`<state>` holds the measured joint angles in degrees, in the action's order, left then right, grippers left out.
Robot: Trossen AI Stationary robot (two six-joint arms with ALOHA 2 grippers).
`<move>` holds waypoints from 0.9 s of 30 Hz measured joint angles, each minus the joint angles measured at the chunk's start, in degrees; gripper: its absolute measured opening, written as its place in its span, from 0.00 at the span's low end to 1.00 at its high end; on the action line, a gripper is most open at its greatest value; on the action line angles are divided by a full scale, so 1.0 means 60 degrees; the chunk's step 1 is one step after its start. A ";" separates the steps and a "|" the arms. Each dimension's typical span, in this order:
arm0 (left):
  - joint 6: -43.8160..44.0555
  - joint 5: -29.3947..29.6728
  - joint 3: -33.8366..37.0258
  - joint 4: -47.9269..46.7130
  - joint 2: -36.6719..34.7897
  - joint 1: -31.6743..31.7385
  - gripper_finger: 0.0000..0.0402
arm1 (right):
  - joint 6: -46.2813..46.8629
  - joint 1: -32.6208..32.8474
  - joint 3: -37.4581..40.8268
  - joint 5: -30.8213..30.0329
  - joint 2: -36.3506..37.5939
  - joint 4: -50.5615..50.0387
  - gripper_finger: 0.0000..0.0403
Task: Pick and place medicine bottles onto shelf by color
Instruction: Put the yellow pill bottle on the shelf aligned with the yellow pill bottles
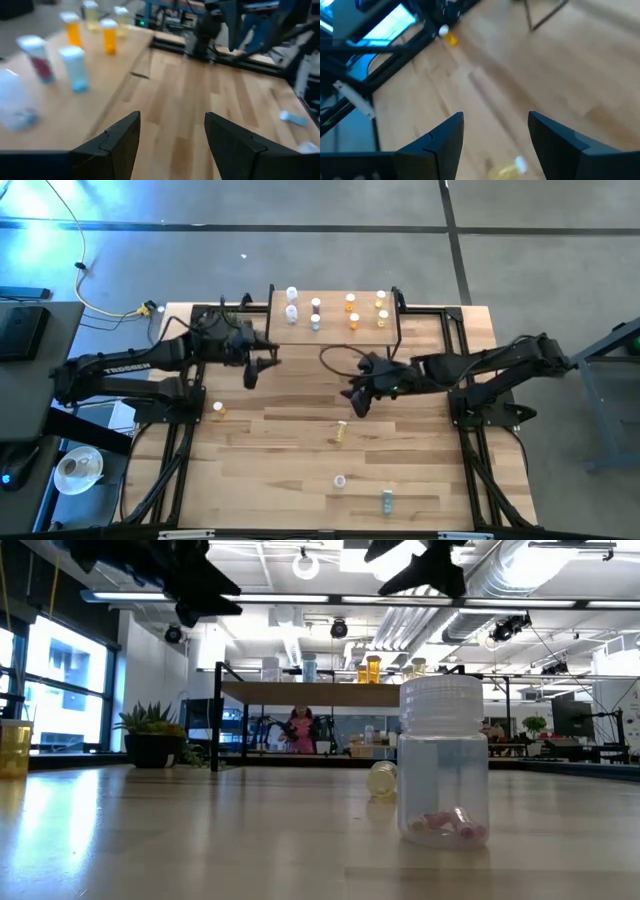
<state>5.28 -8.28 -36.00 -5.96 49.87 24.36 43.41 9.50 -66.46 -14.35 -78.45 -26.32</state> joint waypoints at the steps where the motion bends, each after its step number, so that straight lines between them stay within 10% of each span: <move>1: 0.0055 0.0010 0.0150 0.0115 0.0007 -0.0158 0.53 | 0.0254 0.0050 0.0000 0.0209 -0.0146 0.0056 0.53; 17: -0.0066 0.0020 0.0727 0.0841 0.0007 -0.1437 0.53 | 0.1336 0.0320 -0.0657 0.0887 -0.0998 0.0482 0.53; 27: -0.0407 0.0022 0.0727 0.0779 0.0007 -0.1453 0.53 | 0.1958 0.0229 -0.3569 0.0646 -0.2900 -0.3927 0.53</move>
<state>2.84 -8.15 -31.64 -1.29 49.91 15.64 55.15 10.87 -87.87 -10.47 -95.85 -49.88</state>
